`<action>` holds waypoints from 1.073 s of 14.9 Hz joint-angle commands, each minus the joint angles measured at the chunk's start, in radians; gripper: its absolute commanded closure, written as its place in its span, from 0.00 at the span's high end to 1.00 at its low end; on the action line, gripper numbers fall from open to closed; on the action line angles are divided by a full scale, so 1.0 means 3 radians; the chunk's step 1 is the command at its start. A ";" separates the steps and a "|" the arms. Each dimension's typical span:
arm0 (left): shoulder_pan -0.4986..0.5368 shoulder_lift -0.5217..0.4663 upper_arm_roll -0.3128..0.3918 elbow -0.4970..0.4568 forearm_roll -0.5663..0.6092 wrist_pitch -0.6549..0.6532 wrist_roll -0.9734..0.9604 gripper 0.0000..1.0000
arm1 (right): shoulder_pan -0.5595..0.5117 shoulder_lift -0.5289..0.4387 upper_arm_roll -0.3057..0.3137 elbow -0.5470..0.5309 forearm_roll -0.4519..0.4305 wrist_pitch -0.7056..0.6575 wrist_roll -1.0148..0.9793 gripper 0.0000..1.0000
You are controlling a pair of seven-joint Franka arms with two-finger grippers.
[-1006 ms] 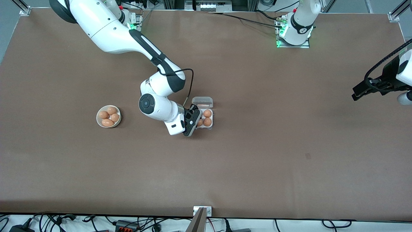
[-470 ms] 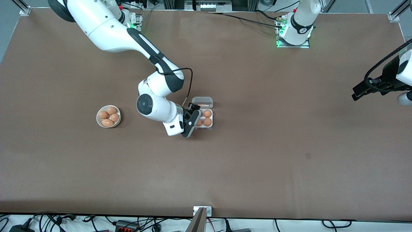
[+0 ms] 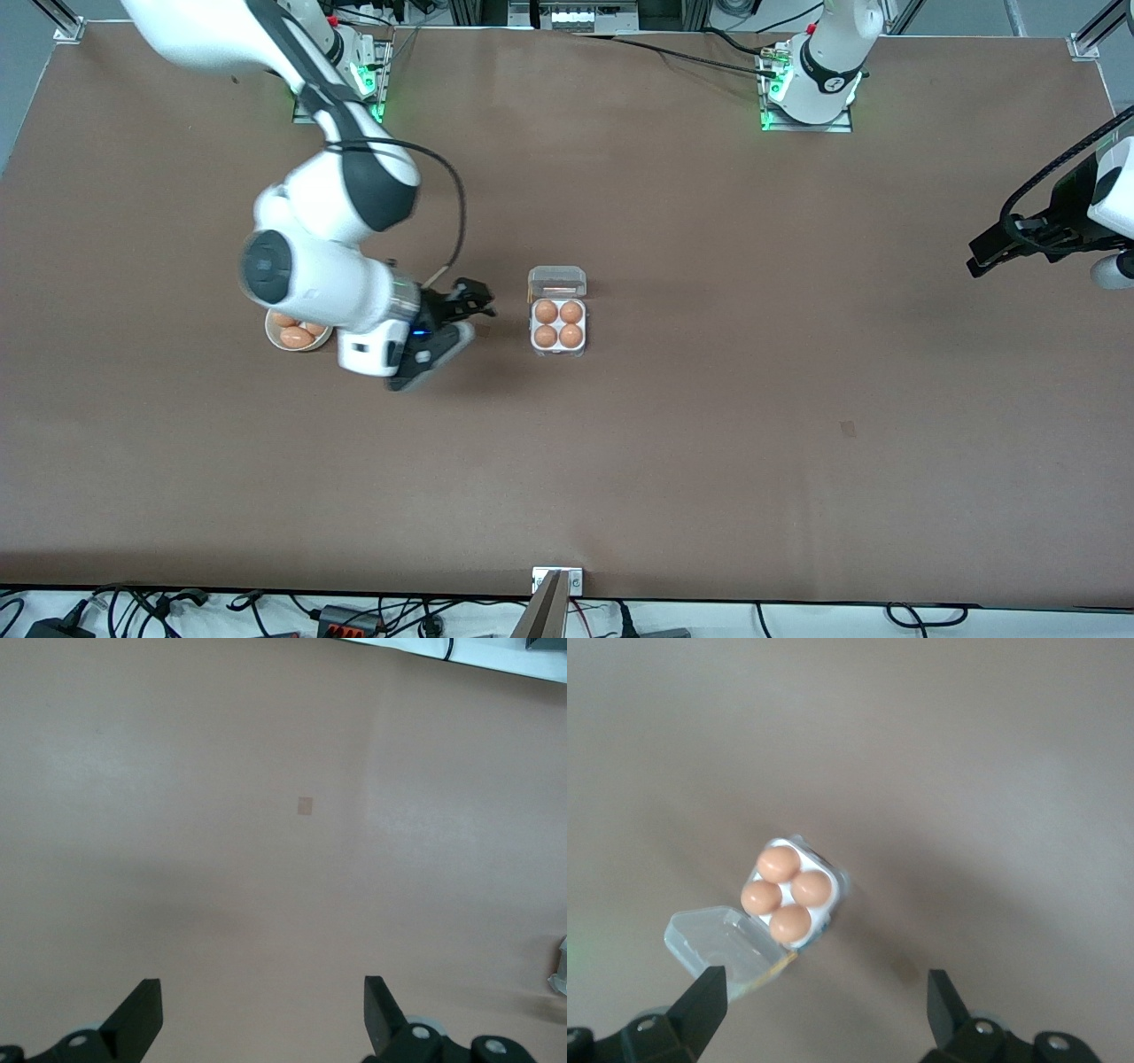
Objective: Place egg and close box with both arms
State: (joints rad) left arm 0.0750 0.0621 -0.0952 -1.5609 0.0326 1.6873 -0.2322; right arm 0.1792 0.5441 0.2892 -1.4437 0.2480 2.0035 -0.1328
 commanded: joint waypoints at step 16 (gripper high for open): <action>0.0026 0.0049 -0.0010 0.0054 0.0004 0.0031 0.0028 0.62 | -0.0355 -0.0657 -0.1046 0.0574 -0.0760 -0.1514 0.1164 1.00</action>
State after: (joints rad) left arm 0.0773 0.0761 -0.0939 -1.5610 0.0327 1.7152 -0.2314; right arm 0.1411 0.4056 -0.0361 -1.2542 0.0261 1.5637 0.2268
